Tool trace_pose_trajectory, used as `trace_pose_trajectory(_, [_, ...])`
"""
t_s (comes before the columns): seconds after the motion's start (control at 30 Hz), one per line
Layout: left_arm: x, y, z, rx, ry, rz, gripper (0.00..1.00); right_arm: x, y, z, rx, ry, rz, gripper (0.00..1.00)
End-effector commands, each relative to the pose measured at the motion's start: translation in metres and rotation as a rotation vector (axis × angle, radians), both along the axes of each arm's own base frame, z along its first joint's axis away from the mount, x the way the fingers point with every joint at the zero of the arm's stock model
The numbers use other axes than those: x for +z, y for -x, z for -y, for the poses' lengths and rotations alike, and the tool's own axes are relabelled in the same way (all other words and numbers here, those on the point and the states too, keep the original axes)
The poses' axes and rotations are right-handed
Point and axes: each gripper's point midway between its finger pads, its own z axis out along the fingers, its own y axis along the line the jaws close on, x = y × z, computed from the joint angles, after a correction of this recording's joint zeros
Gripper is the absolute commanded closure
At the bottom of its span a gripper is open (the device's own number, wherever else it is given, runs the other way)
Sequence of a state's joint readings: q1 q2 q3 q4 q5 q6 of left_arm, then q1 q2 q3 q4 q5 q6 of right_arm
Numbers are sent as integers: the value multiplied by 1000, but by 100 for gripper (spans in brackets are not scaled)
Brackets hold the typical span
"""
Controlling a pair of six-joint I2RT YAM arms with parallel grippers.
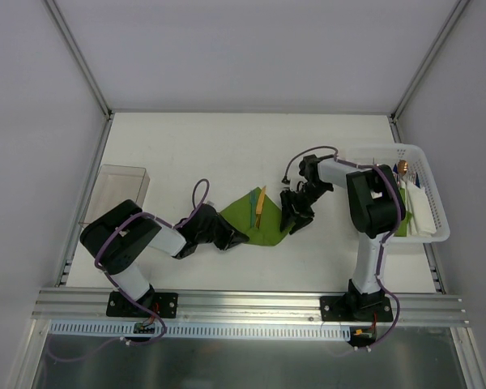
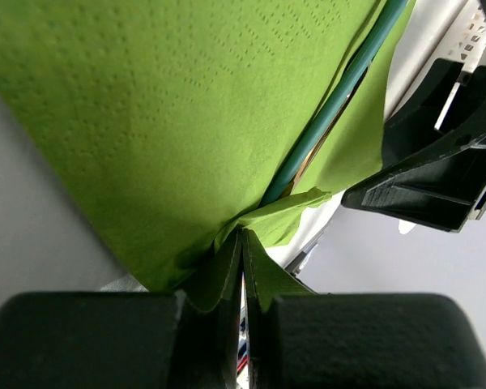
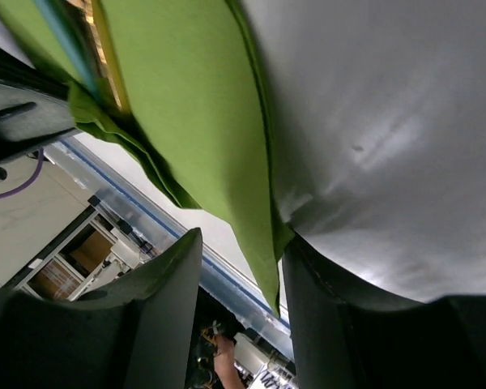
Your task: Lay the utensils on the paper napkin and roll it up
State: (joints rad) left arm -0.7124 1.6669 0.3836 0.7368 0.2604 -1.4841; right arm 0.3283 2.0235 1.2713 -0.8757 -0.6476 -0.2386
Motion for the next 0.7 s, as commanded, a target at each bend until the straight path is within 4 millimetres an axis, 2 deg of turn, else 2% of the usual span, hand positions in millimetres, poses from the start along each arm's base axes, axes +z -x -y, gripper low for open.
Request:
trace_pose_trajectory(0.0, [-20,-1,-14,34,-92,-26,100,5,-15,-19,12,-114,98,53])
trace_pose_trajectory(0.17, [-19,-2,-13,33,-91,-23,100,31,-30,-27,26,-175,215,56])
trace_pose_trajectory(0.27, [-19,-2,-12,31,-88,-24,100,35,-36,-32,32,-176,239,73])
trace_pose_trajectory(0.3, [-19,-2,-12,31,-87,-23,100,36,-37,-34,31,-184,239,82])
trace_pose_trajectory(0.37, [-19,-2,-12,33,-89,-23,100,40,-39,-40,30,-197,239,92])
trace_pose_trajectory(0.43, [-19,-3,-12,34,-91,-25,100,45,-38,-47,31,-212,236,97])
trace_pose_trajectory(0.5, [-20,-2,-13,32,-94,-29,100,48,-36,-53,38,-222,234,100])
trace_pose_trajectory(0.67, [-22,-2,-12,31,-98,-38,100,56,-31,-71,37,-247,205,100])
